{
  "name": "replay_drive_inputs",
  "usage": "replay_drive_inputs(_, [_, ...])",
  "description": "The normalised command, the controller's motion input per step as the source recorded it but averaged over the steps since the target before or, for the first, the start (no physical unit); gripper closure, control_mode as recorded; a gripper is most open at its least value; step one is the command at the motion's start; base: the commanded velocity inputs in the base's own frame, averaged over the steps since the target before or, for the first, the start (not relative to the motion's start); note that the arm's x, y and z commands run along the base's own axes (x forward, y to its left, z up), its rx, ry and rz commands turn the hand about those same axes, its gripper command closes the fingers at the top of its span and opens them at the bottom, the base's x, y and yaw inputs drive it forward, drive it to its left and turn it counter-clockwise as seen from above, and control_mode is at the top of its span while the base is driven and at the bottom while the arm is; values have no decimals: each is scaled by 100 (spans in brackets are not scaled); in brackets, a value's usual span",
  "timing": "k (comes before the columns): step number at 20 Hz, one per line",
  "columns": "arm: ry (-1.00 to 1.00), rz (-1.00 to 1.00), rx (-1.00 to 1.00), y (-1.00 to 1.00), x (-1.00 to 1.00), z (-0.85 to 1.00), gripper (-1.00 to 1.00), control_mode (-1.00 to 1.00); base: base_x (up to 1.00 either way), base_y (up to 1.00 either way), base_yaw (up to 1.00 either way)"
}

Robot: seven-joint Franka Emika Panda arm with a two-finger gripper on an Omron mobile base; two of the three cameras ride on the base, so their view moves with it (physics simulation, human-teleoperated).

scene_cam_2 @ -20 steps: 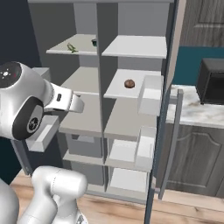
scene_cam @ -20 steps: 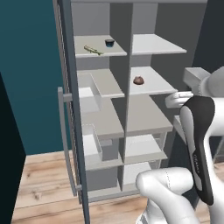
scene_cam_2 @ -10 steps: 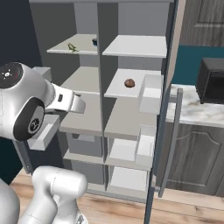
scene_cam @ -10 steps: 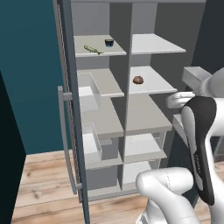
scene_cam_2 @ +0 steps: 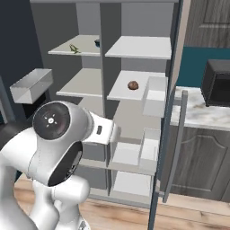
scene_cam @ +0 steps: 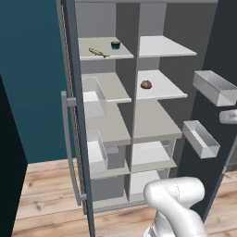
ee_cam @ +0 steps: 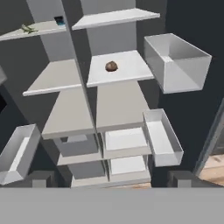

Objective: There's a fish in the fridge that needs to be moved to the freezer for freezing. Pick up the fish from the fridge, place it on any shelf in the freezer, and close the fridge and freezer doors when done.

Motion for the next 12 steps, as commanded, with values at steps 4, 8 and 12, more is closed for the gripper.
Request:
replay_drive_inputs(4, [-21, 1, 9, -89, -14, -33, -100, -100, 0, 0, 0])
replay_drive_inputs(8, [-10, 2, 6, -95, 0, -31, -100, -100, 0, 0, 0])
replay_drive_inputs(12, [-3, 3, 3, -78, 2, -25, -100, -100, 0, 0, 0])
